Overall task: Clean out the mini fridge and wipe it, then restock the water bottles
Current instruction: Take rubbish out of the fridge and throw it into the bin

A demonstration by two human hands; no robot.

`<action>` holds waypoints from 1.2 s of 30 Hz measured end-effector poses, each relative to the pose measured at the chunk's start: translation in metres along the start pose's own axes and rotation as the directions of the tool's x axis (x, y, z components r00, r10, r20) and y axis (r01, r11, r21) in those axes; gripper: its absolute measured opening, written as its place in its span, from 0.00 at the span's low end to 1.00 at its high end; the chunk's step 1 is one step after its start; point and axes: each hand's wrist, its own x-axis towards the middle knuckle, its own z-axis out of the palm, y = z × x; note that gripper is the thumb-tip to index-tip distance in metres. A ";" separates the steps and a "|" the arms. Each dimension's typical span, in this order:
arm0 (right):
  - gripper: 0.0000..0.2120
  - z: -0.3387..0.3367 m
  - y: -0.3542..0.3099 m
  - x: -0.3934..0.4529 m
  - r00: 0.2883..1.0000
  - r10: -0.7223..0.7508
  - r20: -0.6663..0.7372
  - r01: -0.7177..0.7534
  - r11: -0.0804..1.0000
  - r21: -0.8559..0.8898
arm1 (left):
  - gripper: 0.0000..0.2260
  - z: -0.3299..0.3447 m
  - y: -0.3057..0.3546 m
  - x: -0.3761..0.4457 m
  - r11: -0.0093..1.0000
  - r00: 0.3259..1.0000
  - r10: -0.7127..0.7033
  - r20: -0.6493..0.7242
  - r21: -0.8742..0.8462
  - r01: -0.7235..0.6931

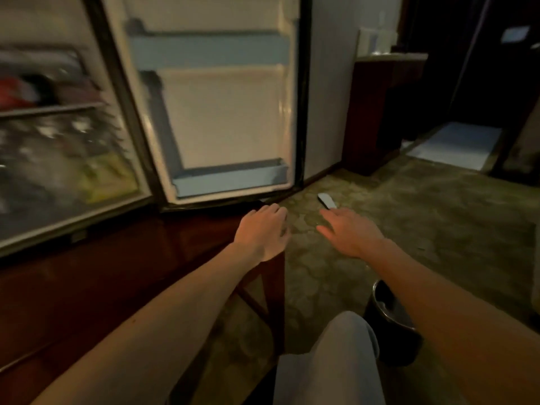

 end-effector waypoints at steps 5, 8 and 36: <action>0.27 -0.041 -0.070 0.022 0.989 -0.137 -0.059 0.137 0.991 -0.014 | 0.15 -0.063 -0.053 -0.034 0.986 0.986 -0.139 -0.093 0.083 0.147; 0.26 -0.058 -0.113 0.034 0.971 -0.209 -0.114 0.208 0.978 -0.021 | 0.17 -0.090 -0.085 -0.060 0.968 0.969 -0.205 -0.139 0.120 0.222; 0.25 -0.079 -0.416 0.192 0.807 -0.581 -0.104 0.585 0.811 0.008 | 0.27 -0.169 -0.347 -0.178 0.769 0.805 -0.563 -0.188 0.238 0.594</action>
